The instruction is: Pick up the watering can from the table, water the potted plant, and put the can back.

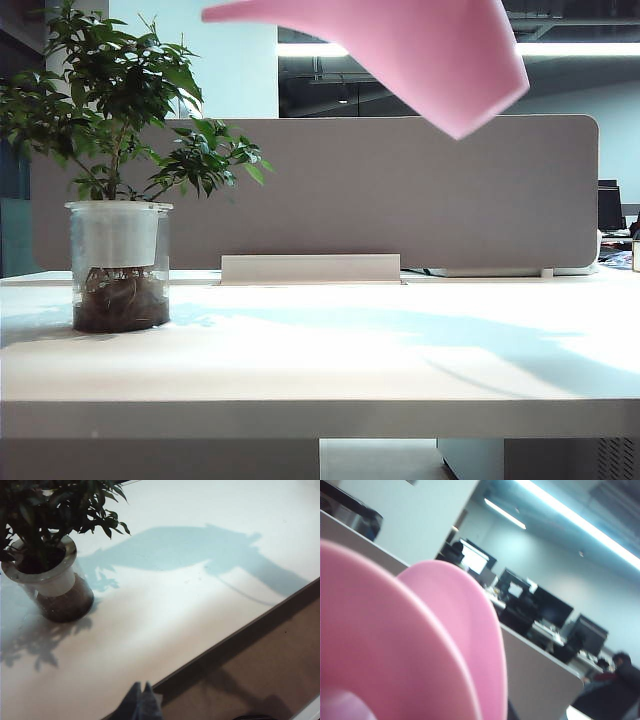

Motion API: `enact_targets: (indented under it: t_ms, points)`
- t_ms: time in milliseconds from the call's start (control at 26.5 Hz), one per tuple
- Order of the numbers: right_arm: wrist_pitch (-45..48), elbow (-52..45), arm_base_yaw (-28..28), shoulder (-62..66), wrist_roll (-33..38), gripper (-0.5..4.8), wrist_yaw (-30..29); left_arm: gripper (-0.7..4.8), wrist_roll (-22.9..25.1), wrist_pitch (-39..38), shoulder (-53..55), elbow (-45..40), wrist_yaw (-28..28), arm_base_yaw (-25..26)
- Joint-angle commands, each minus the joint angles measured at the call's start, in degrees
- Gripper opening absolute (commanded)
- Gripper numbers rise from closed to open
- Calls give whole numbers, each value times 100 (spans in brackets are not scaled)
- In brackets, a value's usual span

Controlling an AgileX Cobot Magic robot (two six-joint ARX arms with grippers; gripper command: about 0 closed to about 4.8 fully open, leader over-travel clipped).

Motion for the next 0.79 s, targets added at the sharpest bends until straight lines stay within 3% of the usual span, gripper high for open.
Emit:
enact_targets:
  t_ms: [38,415,792]
  points:
    - [-70,258,15,-61,-323,-6,-190,-5,35,55,-7,15,11,2]
    - [-256,538,17,-39,-787,-6,-804,-5,35,55,-7,15,11,2]
    - [-656,1390,17,332,-1272,-6,-933,-5,35,55,-7,15,11,2]
